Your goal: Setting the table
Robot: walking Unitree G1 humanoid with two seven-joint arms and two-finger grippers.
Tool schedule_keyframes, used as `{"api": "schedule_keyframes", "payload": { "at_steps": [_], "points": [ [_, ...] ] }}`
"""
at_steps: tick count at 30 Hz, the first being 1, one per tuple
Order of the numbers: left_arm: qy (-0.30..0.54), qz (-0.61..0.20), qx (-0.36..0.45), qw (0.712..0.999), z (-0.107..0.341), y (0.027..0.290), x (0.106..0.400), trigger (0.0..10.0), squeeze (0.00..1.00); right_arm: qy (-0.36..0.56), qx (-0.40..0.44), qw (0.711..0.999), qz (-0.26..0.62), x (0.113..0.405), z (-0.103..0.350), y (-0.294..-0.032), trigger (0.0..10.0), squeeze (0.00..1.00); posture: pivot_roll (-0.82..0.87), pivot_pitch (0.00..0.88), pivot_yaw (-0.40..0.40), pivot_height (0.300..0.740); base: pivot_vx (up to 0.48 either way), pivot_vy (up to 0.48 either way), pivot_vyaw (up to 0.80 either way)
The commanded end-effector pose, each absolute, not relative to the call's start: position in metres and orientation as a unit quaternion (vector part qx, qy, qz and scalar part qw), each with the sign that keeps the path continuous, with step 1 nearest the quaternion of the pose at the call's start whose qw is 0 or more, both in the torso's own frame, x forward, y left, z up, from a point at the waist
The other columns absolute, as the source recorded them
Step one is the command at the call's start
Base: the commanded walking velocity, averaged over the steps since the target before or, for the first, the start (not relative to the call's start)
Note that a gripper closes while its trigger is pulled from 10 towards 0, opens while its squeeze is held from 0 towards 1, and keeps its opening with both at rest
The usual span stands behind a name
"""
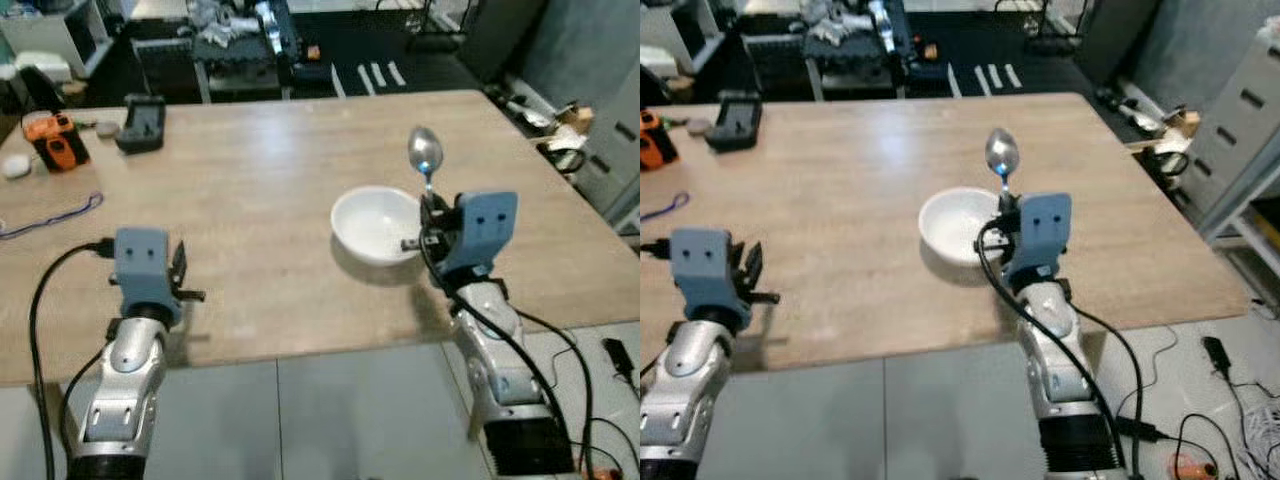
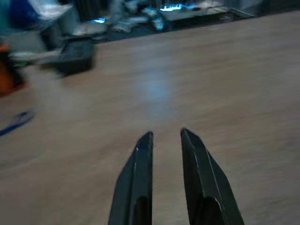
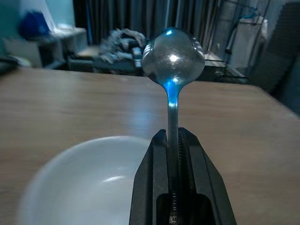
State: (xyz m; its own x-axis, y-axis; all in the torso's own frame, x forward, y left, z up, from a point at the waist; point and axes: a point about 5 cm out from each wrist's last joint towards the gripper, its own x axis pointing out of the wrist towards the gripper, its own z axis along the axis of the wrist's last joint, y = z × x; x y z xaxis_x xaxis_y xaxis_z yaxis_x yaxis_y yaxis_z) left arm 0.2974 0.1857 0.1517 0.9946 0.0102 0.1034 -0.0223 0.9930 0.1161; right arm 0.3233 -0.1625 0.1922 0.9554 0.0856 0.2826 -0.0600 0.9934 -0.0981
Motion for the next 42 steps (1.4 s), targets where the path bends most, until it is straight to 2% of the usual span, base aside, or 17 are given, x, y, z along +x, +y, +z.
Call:
{"api": "schedule_keyframes", "payload": {
  "at_steps": [1, 4, 6, 16, 22, 28, 29, 31, 36, 42],
  "points": [
    [-0.044, 0.006, 0.068, 0.997, 0.148, 0.189, 0.293, 10.0, 0.0, -0.142, -0.039, 0.988, 0.037, 0.322, 0.19, -0.163, 10.0, 0.0, 0.03, 0.029, 0.057, 0.74, 0.0, 0.0, 0.0],
    [-0.042, -0.008, 0.069, 0.997, 0.147, 0.186, 0.29, 10.0, 0.0, -0.142, -0.042, 0.988, 0.034, 0.321, 0.192, -0.167, 10.0, 0.0, 0.03, 0.029, 0.059, 0.74, 0.0, 0.0, 0.0],
    [-0.036, -0.028, 0.068, 0.997, 0.146, 0.185, 0.286, 10.0, 0.0, -0.136, -0.075, 0.988, 0.022, 0.321, 0.194, -0.177, 10.0, 0.0, 0.03, 0.029, 0.058, 0.74, 0.0, 0.0, 0.0],
    [-0.034, -0.035, 0.063, 0.997, 0.147, 0.182, 0.286, 10.0, 0.0, -0.106, -0.135, 0.985, -0.031, 0.329, 0.194, -0.202, 10.0, 0.0, 0.03, 0.034, 0.055, 0.74, 0.0, 0.0, 0.0],
    [-0.022, -0.063, 0.052, 0.996, 0.148, 0.18, 0.282, 10.0, 0.0, -0.021, -0.179, 0.983, -0.019, 0.337, 0.176, -0.22, 10.0, 0.0, 0.03, 0.043, 0.053, 0.74, 0.0, 0.0, 0.0],
    [-0.023, -0.1, 0.051, 0.993, 0.156, 0.178, 0.277, 10.0, 0.0, 0.019, -0.223, 0.975, -0.011, 0.346, 0.165, -0.235, 10.0, 0.0, 0.04, 0.052, 0.049, 0.74, 0.0, 0.0, 0.0],
    [-0.023, -0.1, 0.051, 0.993, 0.156, 0.178, 0.277, 10.0, 0.0, 0.019, -0.223, 0.975, -0.011, 0.346, 0.165, -0.235, 10.0, 0.0, 0.04, 0.052, 0.049, 0.74, 0.0, 0.0, 0.0],
    [-0.029, -0.119, 0.049, 0.991, 0.165, 0.178, 0.274, 10.0, 0.0, 0.043, -0.224, 0.973, -0.023, 0.351, 0.161, -0.253, 10.0, 0.0, 0.05, 0.057, 0.05, 0.74, 0.0, 0.0, 0.0],
    [-0.03, -0.143, 0.05, 0.988, 0.171, 0.175, 0.271, 10.0, 0.0, 0.068, -0.187, 0.98, -0.004, 0.355, 0.154, -0.26, 10.0, 0.0, 0.06, 0.063, 0.056, 0.74, 0.0, 0.0, 0.0],
    [-0.027, -0.167, 0.04, 0.985, 0.177, 0.169, 0.267, 10.0, 0.0, 0.085, -0.183, 0.979, 0.021, 0.359, 0.149, -0.258, 10.0, 0.0, 0.07, 0.073, 0.059, 0.74, 0.0, 0.0, 0.0]
  ]
}}
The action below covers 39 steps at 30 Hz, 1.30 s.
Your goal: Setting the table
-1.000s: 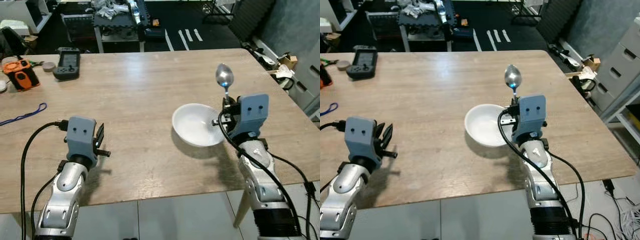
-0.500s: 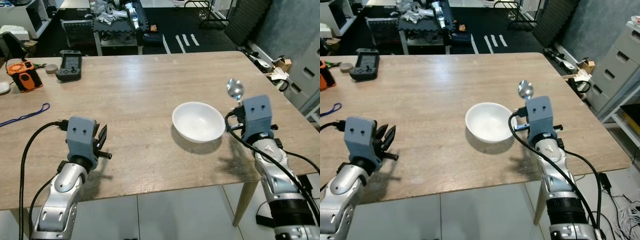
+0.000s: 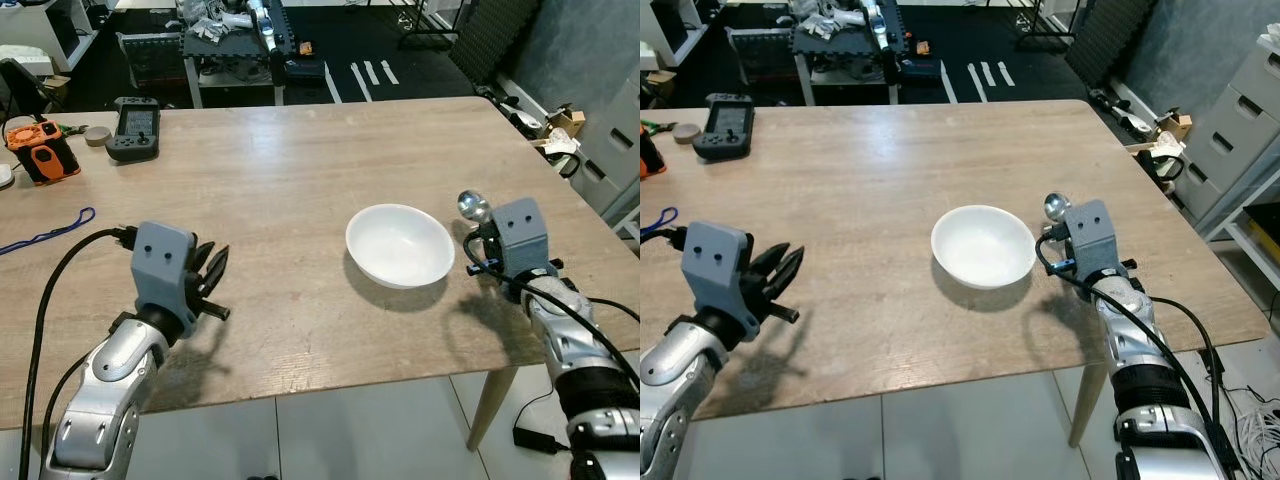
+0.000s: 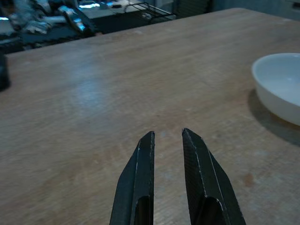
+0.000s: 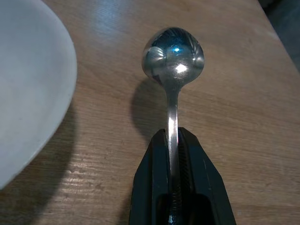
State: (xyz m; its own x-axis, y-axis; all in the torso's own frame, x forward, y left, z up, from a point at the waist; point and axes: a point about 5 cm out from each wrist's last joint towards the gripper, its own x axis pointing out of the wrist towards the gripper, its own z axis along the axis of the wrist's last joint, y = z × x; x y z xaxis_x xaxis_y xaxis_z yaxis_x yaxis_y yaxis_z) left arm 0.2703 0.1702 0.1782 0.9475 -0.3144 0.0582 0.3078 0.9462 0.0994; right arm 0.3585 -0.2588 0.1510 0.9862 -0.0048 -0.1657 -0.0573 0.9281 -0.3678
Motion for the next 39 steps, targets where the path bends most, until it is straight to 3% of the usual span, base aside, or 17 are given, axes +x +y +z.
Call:
{"api": "schedule_keyframes", "payload": {
  "at_steps": [1, 3, 7, 12, 15, 17, 20, 23, 26, 27, 29, 30, 31, 32, 33, 36, 39],
  "points": [
    [-0.027, -0.167, 0.04, 0.985, 0.177, 0.169, 0.267, 10.0, 0.0, 0.085, -0.183, 0.979, 0.021, 0.359, 0.149, -0.258, 10.0, 0.0, 0.07, 0.073, 0.059, 0.74, 0.0, 0.0, 0.0],
    [-0.028, -0.239, 0.053, 0.969, 0.187, 0.15, 0.264, 10.0, 0.0, 0.087, -0.178, 0.98, 0.028, 0.36, 0.146, -0.255, 10.0, 0.0, 0.07, 0.075, 0.059, 0.74, 0.0, 0.0, 0.0],
    [-0.035, -0.315, 0.087, 0.944, 0.201, 0.139, 0.261, 10.0, 0.0, 0.075, -0.162, 0.984, 0.025, 0.36, 0.146, -0.253, 10.0, 0.0, 0.07, 0.072, 0.074, 0.74, 0.0, 0.0, 0.0],
    [-0.027, -0.279, 0.106, 0.954, 0.198, 0.15, 0.266, 10.0, 0.0, 0.027, -0.131, 0.991, 0.002, 0.358, 0.155, -0.253, 10.0, 0.0, 0.07, 0.073, 0.086, 0.74, 0.0, 0.0, 0.0],
    [-0.018, -0.262, 0.097, 0.96, 0.19, 0.149, 0.263, 10.0, 0.0, -0.09, -0.074, 0.992, -0.052, 0.355, 0.193, -0.258, 10.0, 0.0, 0.07, 0.076, 0.083, 0.74, 0.0, 0.0, 0.0],
    [-0.018, -0.262, 0.097, 0.96, 0.19, 0.149, 0.263, 10.0, 0.0, -0.09, -0.074, 0.992, -0.052, 0.355, 0.193, -0.258, 10.0, 0.0, 0.07, 0.076, 0.083, 0.74, 0.0, 0.0, 0.0],
    [-0.01, -0.262, 0.092, 0.961, 0.188, 0.146, 0.258, 10.0, 0.0, -0.151, -0.077, 0.985, -0.041, 0.349, 0.23, -0.251, 10.0, 0.0, 0.07, 0.078, 0.075, 0.74, 0.0, 0.0, 0.0],
    [-0.003, -0.252, 0.094, 0.963, 0.186, 0.15, 0.258, 10.0, 0.0, -0.164, -0.066, 0.984, 0.029, 0.336, 0.249, -0.229, 10.0, 0.0, 0.05, 0.079, 0.07, 0.74, 0.0, 0.0, 0.0],
    [0.004, -0.222, 0.098, 0.97, 0.183, 0.16, 0.263, 10.0, 0.0, -0.141, -0.005, 0.978, 0.151, 0.309, 0.249, -0.178, 10.0, 0.0, 0.04, 0.084, 0.072, 0.74, 0.0, 0.0, 0.0],
    [0.004, -0.222, 0.098, 0.97, 0.183, 0.16, 0.263, 10.0, 0.0, -0.141, -0.005, 0.978, 0.151, 0.309, 0.249, -0.178, 10.0, 0.0, 0.04, 0.084, 0.072, 0.74, 0.0, 0.0, 0.0],
    [0.005, -0.214, 0.101, 0.972, 0.182, 0.163, 0.264, 10.0, 0.0, -0.133, 0.018, 0.973, 0.186, 0.299, 0.247, -0.16, 10.0, 0.0, 0.04, 0.084, 0.072, 0.74, 0.0, 0.0, 0.0],
    [0.0, -0.198, 0.107, 0.974, 0.183, 0.168, 0.267, 10.0, 0.0, -0.118, 0.049, 0.966, 0.224, 0.289, 0.241, -0.135, 10.0, 0.0, 0.03, 0.084, 0.073, 0.74, 0.0, 0.0, 0.0],
    [0.0, -0.198, 0.107, 0.974, 0.183, 0.168, 0.267, 10.0, 0.0, -0.118, 0.049, 0.966, 0.224, 0.289, 0.241, -0.135, 10.0, 0.0, 0.03, 0.084, 0.073, 0.74, 0.0, 0.0, 0.0],
    [-0.012, -0.177, 0.12, 0.977, 0.191, 0.182, 0.271, 10.0, 0.0, -0.088, 0.091, 0.956, 0.265, 0.278, 0.227, -0.096, 10.0, 0.0, 0.03, 0.079, 0.069, 0.74, 0.0, 0.0, 0.0],
    [-0.016, -0.173, 0.124, 0.977, 0.197, 0.191, 0.271, 10.0, 0.0, -0.074, 0.099, 0.956, 0.267, 0.279, 0.218, -0.081, 10.0, 0.0, 0.03, 0.079, 0.069, 0.74, 0.0, 0.0, 0.0],
    [-0.016, -0.178, 0.127, 0.976, 0.201, 0.198, 0.268, 10.0, 0.0, -0.061, 0.102, 0.957, 0.264, 0.282, 0.211, -0.072, 10.0, 0.0, 0.05, 0.077, 0.063, 0.74, 0.0, 0.0, 0.0],
    [0.02, -0.241, 0.152, 0.958, 0.2, 0.21, 0.242, 10.0, 0.0, -0.001, 0.106, 0.965, 0.24, 0.301, 0.188, -0.05, 10.0, 0.0, 0.09, 0.069, 0.054, 0.74, 0.0, 0.0, 0.0]
  ]
}}
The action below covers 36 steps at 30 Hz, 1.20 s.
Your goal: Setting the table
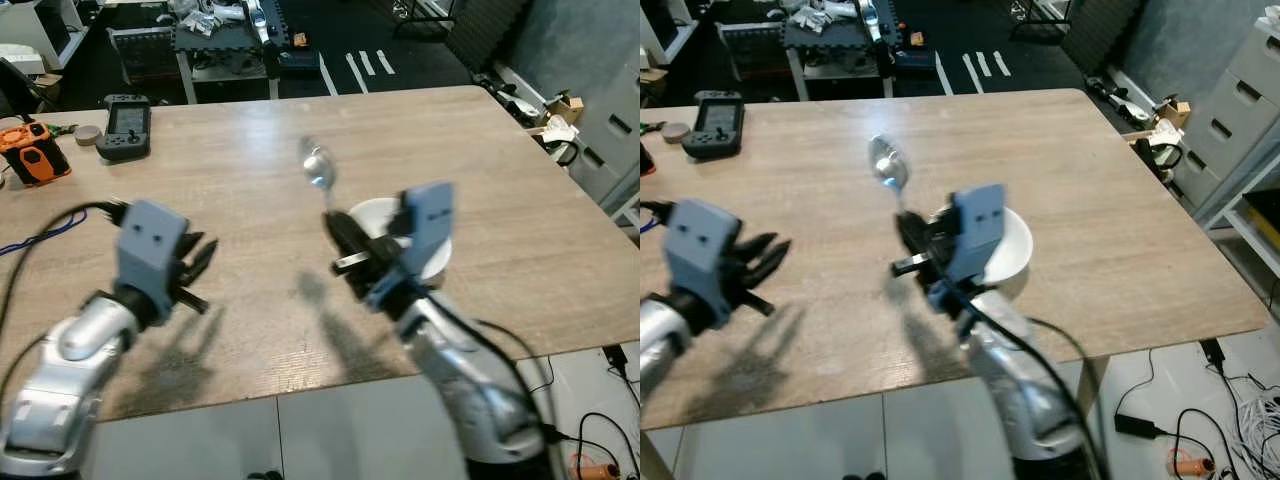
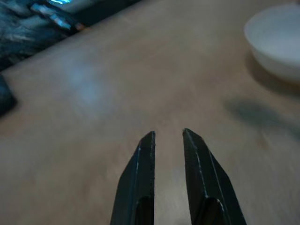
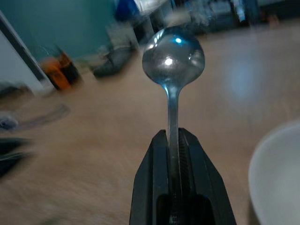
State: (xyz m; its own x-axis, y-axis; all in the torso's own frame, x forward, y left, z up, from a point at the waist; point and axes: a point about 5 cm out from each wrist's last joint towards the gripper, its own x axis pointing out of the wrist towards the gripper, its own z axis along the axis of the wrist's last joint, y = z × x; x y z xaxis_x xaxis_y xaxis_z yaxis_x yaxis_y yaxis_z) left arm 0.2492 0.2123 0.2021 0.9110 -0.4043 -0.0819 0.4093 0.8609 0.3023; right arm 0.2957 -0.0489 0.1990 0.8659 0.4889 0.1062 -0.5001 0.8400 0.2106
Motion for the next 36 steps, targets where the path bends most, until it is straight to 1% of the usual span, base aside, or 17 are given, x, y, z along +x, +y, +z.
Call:
{"api": "schedule_keyframes", "payload": {
  "at_steps": [1, 2, 3, 4, 7, 14, 17, 20, 25, 26, 27, 28, 34, 35, 36],
  "points": [
    [0.033, -0.258, 0.157, 0.953, 0.197, 0.211, 0.234, 10.0, 0.0, 0.018, 0.111, 0.964, 0.242, 0.303, 0.184, -0.043, 10.0, 0.0, 0.09, 0.069, 0.053, 0.74, 0.0, 0.0, 0.0],
    [0.047, -0.266, 0.162, 0.949, 0.192, 0.211, 0.227, 10.0, 0.0, 0.037, 0.115, 0.961, 0.249, 0.307, 0.179, -0.034, 10.0, 0.0, 0.11, 0.066, 0.048, 0.74, 0.0, 0.0, 0.0],
    [0.047, -0.266, 0.162, 0.949, 0.192, 0.211, 0.227, 10.0, 0.0, 0.037, 0.115, 0.961, 0.249, 0.307, 0.179, -0.034, 10.0, 0.0, 0.11, 0.066, 0.048, 0.74, 0.0, 0.0, 0.0],
    [0.056, -0.27, 0.165, 0.947, 0.188, 0.212, 0.223, 10.0, 0.0, 0.054, 0.117, 0.959, 0.254, 0.306, 0.177, -0.028, 10.0, 0.0, 0.11, 0.065, 0.047, 0.74, 0.0, 0.0, 0.0],
    [0.056, -0.273, 0.163, 0.946, 0.182, 0.204, 0.217, 10.0, 0.0, 0.11, 0.101, 0.96, 0.235, 0.316, 0.157, -0.007, 10.0, 0.0, 0.14, 0.054, 0.03, 0.74, 0.0, 0.0, 0.0],
    [0.039, -0.264, 0.151, 0.952, 0.186, 0.199, 0.219, 10.0, 0.0, 0.122, 0.089, 0.965, 0.214, 0.324, 0.15, -0.003, 10.0, 0.0, 0.15, 0.056, 0.017, 0.74, 0.0, 0.0, 0.0],
    [0.033, -0.24, 0.152, 0.958, 0.188, 0.206, 0.222, 10.0, 0.0, 0.121, 0.07, 0.973, 0.183, 0.331, 0.143, -0.007, 10.0, 0.0, 0.15, 0.062, 0.016, 0.74, 0.0, 0.0, 0.0],
    [0.029, -0.237, 0.153, 0.959, 0.191, 0.209, 0.223, 10.0, 0.0, 0.117, 0.077, 0.977, 0.159, 0.335, 0.141, -0.012, 10.0, 0.0, 0.15, 0.066, 0.016, 0.74, 0.0, 0.0, 0.0],
    [0.027, -0.236, 0.154, 0.959, 0.194, 0.21, 0.225, 10.0, 0.0, 0.107, 0.081, 0.979, 0.153, 0.339, 0.145, -0.013, 10.0, 0.0, 0.15, 0.068, 0.023, 0.74, 0.0, 0.0, 0.0],
    [0.026, -0.237, 0.154, 0.959, 0.194, 0.209, 0.225, 10.0, 0.0, 0.107, 0.085, 0.979, 0.154, 0.339, 0.145, -0.012, 10.0, 0.58, 0.14, 0.068, 0.024, 0.74, 0.0, 0.0, 0.0],
    [0.026, -0.237, 0.154, 0.959, 0.194, 0.209, 0.226, 10.0, 0.0, 0.107, 0.087, 0.978, 0.155, 0.34, 0.145, -0.011, 10.0, 0.58, 0.14, 0.068, 0.024, 0.74, 0.0, 0.0, 0.0],
    [0.026, -0.238, 0.152, 0.959, 0.193, 0.207, 0.226, 10.0, 0.0, 0.103, 0.092, 0.978, 0.158, 0.339, 0.146, -0.011, 10.0, 1.0, 0.14, 0.069, 0.023, 0.74, 0.0, 0.0, 0.0],
    [0.027, -0.24, 0.147, 0.959, 0.191, 0.205, 0.225, 10.0, 0.0, 0.092, 0.111, 0.975, 0.172, 0.339, 0.153, -0.008, 10.0, 1.0, 0.14, 0.071, 0.022, 0.74, 0.0, 0.0, 0.0],
    [0.028, -0.24, 0.146, 0.959, 0.19, 0.204, 0.225, 10.0, 0.0, 0.089, 0.118, 0.974, 0.173, 0.339, 0.156, -0.009, 10.0, 0.61, 0.14, 0.073, 0.019, 0.74, 0.0, 0.0, 0.0],
    [0.028, -0.24, 0.145, 0.959, 0.19, 0.204, 0.225, 10.0, 0.0, 0.088, 0.123, 0.973, 0.174, 0.339, 0.158, -0.01, 10.0, 0.0, 0.14, 0.073, 0.019, 0.74, 0.0, 0.0, 0.0]
  ]
}}
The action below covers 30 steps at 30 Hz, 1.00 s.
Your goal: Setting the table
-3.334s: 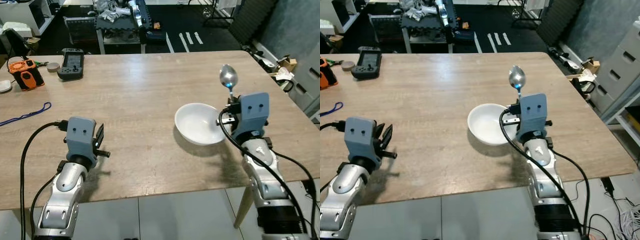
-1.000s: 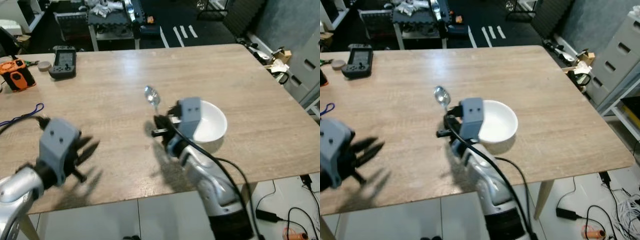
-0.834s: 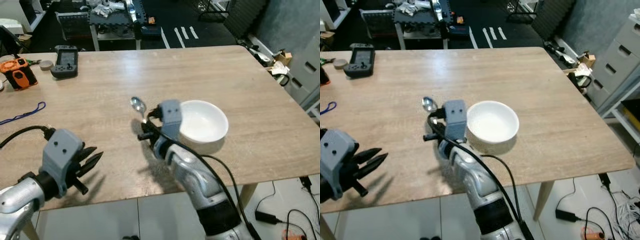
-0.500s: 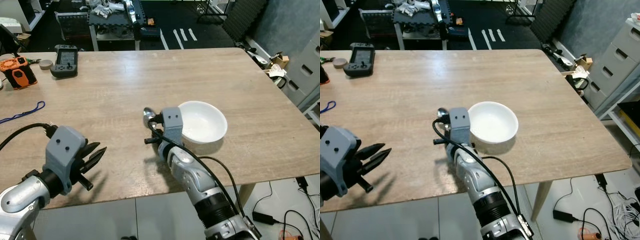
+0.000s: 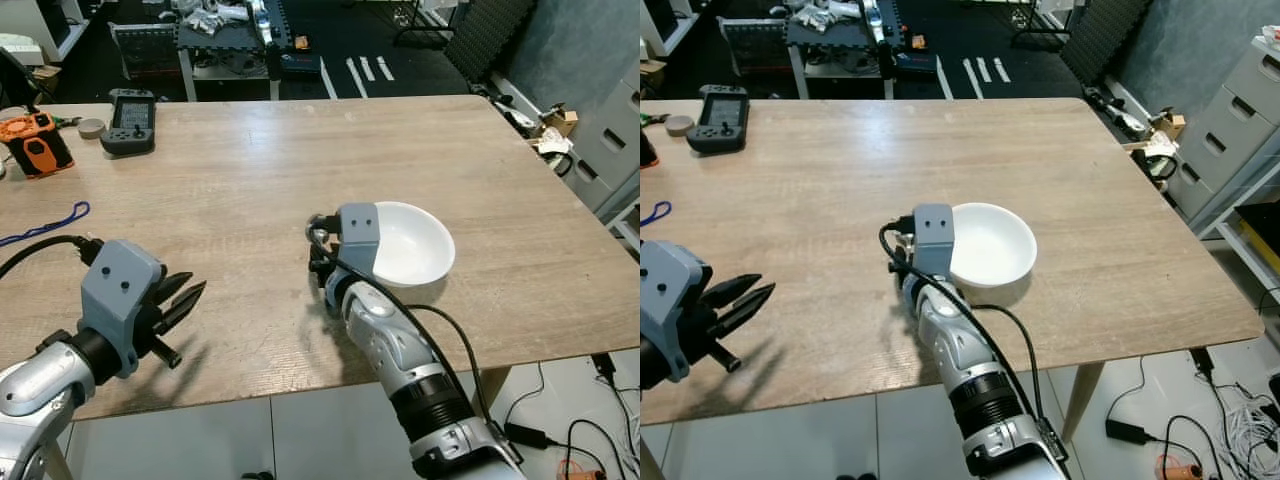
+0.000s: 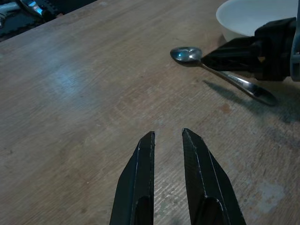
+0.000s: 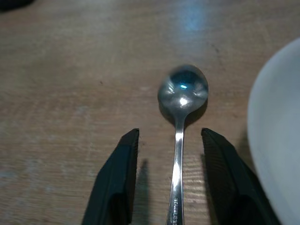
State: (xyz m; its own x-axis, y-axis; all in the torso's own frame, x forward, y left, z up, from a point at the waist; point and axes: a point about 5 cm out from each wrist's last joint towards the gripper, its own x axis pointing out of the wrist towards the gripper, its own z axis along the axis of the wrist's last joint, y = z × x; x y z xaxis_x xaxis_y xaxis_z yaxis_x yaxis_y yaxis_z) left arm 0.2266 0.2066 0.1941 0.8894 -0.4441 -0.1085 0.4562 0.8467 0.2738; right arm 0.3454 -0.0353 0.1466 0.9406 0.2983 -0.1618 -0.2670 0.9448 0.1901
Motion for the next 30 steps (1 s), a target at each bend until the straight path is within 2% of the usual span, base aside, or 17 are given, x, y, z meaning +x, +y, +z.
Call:
{"api": "schedule_keyframes", "payload": {
  "at_steps": [1, 5, 11, 13, 14, 15, 16, 18, 21, 30],
  "points": [
    [0.029, -0.24, 0.145, 0.959, 0.19, 0.203, 0.225, 10.0, 0.0, 0.084, 0.129, 0.973, 0.172, 0.339, 0.161, -0.012, 10.0, 0.0, 0.13, 0.075, 0.019, 0.74, 0.0, 0.0, 0.0],
    [0.029, -0.241, 0.143, 0.959, 0.189, 0.202, 0.225, 10.0, 0.0, 0.071, 0.151, 0.972, 0.168, 0.339, 0.172, -0.019, 10.0, 0.0, 0.13, 0.075, 0.02, 0.74, 0.0, 0.0, 0.0],
    [0.024, -0.24, 0.138, 0.961, 0.189, 0.2, 0.228, 10.0, 0.0, 0.018, 0.214, 0.957, 0.195, 0.33, 0.204, -0.043, 10.0, 0.0, 0.12, 0.079, 0.022, 0.74, 0.0, 0.0, 0.0],
    [0.019, -0.238, 0.13, 0.962, 0.188, 0.194, 0.232, 10.0, 0.0, -0.02, 0.216, 0.946, 0.243, 0.319, 0.217, -0.059, 10.0, 0.0, 0.1, 0.08, 0.027, 0.74, 0.0, 0.0, 0.0],
    [0.013, -0.227, 0.128, 0.965, 0.186, 0.191, 0.236, 10.0, 0.0, -0.046, 0.2, 0.95, 0.236, 0.314, 0.22, -0.074, 10.0, 0.0, 0.09, 0.082, 0.029, 0.74, 0.0, 0.0, 0.0],
    [0.006, -0.206, 0.126, 0.97, 0.183, 0.187, 0.242, 10.0, 0.0, -0.073, 0.176, 0.96, 0.206, 0.309, 0.22, -0.094, 10.0, 0.0, 0.08, 0.082, 0.029, 0.74, 0.0, 0.0, 0.0],
    [0.006, -0.206, 0.126, 0.97, 0.183, 0.187, 0.242, 10.0, 0.0, -0.073, 0.176, 0.96, 0.206, 0.309, 0.22, -0.094, 10.0, 0.0, 0.08, 0.082, 0.029, 0.74, 0.0, 0.0, 0.0],
    [-0.004, -0.175, 0.126, 0.976, 0.182, 0.184, 0.249, 10.0, 0.0, -0.104, 0.119, 0.98, 0.122, 0.311, 0.214, -0.118, 10.0, 0.0, 0.06, 0.081, 0.032, 0.74, 0.0, 0.0, 0.0],
    [-0.019, -0.153, 0.111, 0.982, 0.182, 0.175, 0.255, 10.0, 0.0, -0.128, 0.121, 0.984, 0.026, 0.306, 0.204, -0.147, 10.0, 0.0, 0.06, 0.08, 0.039, 0.74, 0.0, 0.0, 0.0],
    [-0.024, -0.132, 0.096, 0.986, 0.176, 0.163, 0.259, 10.0, 0.0, -0.113, 0.091, 0.989, 0.001, 0.289, 0.177, -0.141, 10.0, 0.0, 0.05, 0.064, 0.06, 0.74, 0.0, 0.0, 0.0]
  ]
}}
